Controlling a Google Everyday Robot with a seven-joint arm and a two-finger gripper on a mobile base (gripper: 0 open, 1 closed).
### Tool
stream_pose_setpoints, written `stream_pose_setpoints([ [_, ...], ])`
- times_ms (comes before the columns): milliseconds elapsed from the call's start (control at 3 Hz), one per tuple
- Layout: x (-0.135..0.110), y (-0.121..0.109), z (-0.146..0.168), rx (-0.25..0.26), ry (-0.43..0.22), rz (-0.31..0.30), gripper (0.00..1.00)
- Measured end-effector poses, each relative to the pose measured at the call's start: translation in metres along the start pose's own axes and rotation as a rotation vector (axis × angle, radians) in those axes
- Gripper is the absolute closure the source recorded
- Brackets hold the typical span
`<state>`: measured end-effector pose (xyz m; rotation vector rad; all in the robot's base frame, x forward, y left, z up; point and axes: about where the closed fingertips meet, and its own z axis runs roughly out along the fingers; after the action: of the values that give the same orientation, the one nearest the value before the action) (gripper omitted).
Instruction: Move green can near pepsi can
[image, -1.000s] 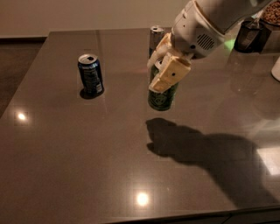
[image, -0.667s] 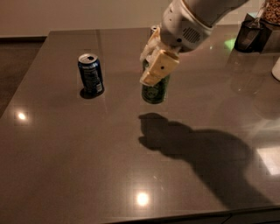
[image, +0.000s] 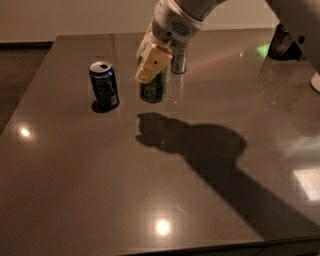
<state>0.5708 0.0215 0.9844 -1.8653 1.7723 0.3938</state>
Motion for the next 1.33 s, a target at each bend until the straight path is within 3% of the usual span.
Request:
stream_pose_setpoints([
  [667,-0.007,-0.041,0.049,-0.053,-0.037,0.015,1.0],
  [1000,-0.008,-0.047,0.071,-0.07,-0.038,0.016,0.95],
  [1333,-0.011,-0.048,0.089,-0.086,-0.024,0.012,0.8],
])
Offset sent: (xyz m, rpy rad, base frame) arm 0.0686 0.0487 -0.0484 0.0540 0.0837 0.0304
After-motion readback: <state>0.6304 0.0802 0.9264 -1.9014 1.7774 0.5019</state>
